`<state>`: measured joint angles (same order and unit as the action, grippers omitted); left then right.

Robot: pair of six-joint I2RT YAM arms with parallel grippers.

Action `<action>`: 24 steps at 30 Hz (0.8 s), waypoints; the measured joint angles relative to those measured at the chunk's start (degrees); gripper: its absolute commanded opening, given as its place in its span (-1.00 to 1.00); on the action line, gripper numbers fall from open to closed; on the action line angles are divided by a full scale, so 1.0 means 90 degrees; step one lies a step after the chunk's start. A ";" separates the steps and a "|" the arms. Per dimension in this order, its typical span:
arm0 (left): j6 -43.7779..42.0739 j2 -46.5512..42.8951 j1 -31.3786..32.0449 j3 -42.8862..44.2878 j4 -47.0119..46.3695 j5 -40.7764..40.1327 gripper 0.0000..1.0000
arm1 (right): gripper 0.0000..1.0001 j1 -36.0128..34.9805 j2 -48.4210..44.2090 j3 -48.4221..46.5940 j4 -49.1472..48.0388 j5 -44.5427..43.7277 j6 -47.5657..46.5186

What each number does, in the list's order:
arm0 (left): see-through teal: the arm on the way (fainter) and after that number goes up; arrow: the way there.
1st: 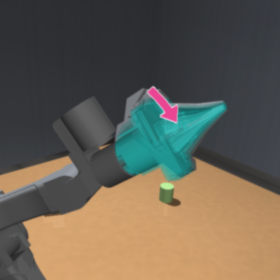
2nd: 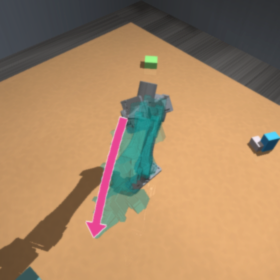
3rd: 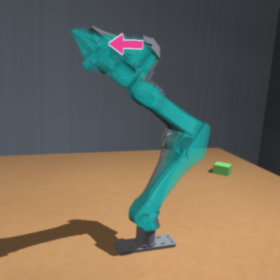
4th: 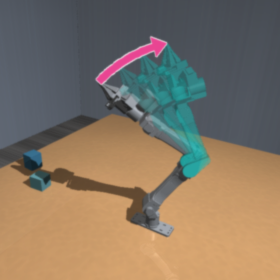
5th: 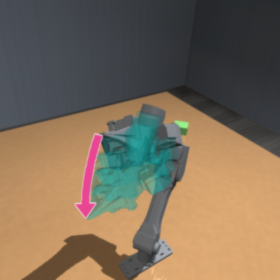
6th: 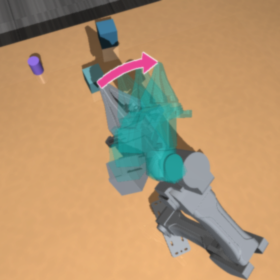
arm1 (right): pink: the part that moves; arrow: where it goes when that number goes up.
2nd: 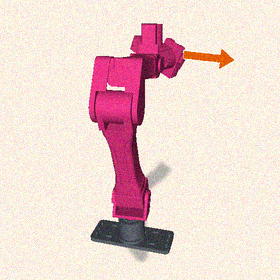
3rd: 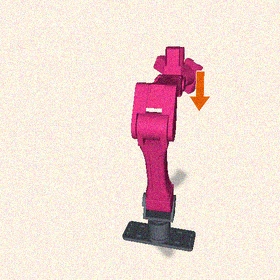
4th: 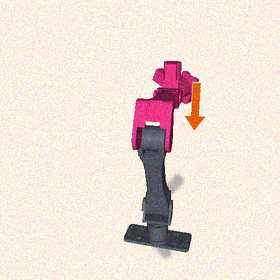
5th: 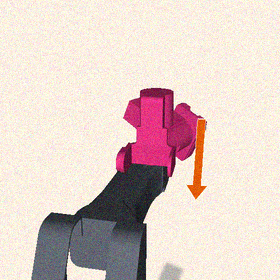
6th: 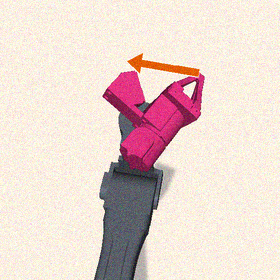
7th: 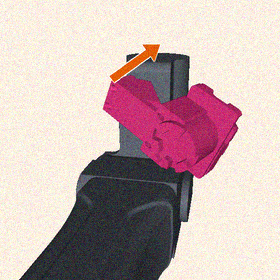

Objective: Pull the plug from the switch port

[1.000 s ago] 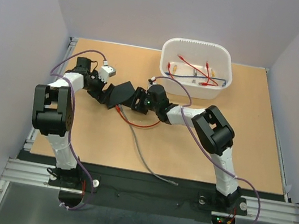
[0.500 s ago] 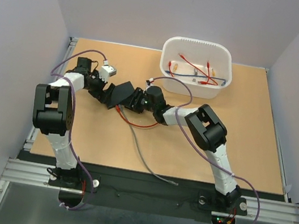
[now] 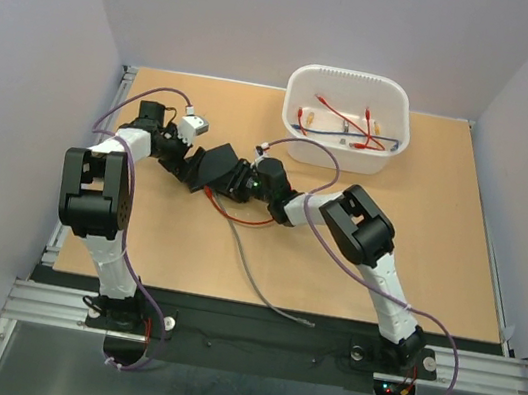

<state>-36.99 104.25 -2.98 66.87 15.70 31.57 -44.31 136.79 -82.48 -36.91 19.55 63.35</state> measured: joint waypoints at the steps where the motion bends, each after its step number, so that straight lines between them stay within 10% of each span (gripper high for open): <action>1: 0.0000 0.0000 0.0000 0.0000 -0.0002 0.0000 0.94 | -0.20 -0.0002 0.0000 0.0039 -0.0044 0.0002 0.0032; 24: 0.0002 0.0002 0.0032 0.0000 -0.0029 -0.0019 0.94 | -0.34 0.0010 0.0129 0.0187 -0.0440 -0.0083 0.0731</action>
<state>-36.97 104.27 -2.70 66.87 15.44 31.40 -44.23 137.95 -80.79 -40.86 18.81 69.93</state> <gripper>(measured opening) 0.971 0.335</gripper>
